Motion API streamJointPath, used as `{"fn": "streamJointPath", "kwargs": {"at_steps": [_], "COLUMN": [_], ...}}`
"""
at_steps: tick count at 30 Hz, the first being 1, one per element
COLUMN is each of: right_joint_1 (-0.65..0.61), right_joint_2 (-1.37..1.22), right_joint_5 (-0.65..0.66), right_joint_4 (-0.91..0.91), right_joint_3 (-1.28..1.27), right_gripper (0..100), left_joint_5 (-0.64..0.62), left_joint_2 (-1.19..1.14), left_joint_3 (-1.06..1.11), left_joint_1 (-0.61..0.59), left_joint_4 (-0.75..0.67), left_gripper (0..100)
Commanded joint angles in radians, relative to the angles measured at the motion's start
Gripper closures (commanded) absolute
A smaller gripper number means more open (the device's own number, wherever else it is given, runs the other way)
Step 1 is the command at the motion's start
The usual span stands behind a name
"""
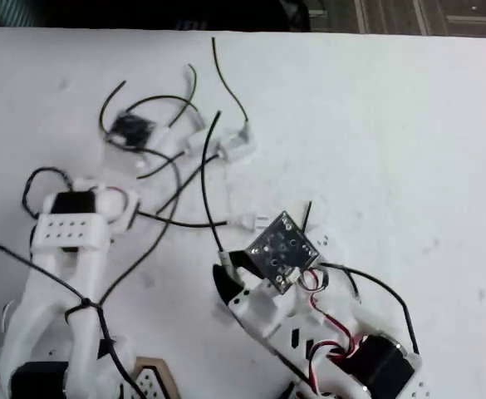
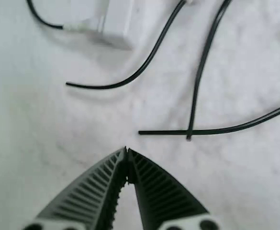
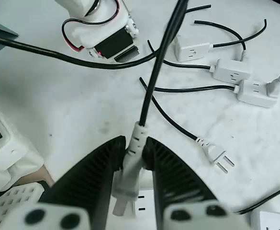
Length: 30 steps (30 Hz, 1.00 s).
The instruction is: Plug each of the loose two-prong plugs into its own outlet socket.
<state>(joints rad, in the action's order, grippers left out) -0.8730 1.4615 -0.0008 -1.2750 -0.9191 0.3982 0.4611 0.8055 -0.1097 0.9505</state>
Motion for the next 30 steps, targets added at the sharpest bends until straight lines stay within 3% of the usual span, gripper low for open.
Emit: {"fn": "streamJointPath", "kwargs": {"at_steps": [1,11,19,27,30], "right_joint_1": [-0.007,-0.005,-0.114,-0.127,-0.125], "right_joint_2": [0.007,0.007,0.007,0.007,0.007], "right_joint_5": [0.037,0.057,0.048,0.048,0.048], "right_joint_4": [0.022,0.076,0.082,0.084,0.081], "right_joint_3": [0.014,0.014,0.012,0.008,0.011], "right_gripper": [98.2,98.2,98.2,98.2,98.2], "left_joint_5": [-0.009,-0.074,-0.075,-0.077,-0.078], "left_joint_2": [0.071,0.463,0.553,0.558,0.559], "left_joint_3": [-0.097,-0.078,0.026,0.037,0.031], "left_joint_1": [0.147,0.444,0.647,0.665,0.601], "left_joint_4": [0.068,0.235,0.241,0.256,0.256], "left_gripper": [98,98,98,98,98]}}
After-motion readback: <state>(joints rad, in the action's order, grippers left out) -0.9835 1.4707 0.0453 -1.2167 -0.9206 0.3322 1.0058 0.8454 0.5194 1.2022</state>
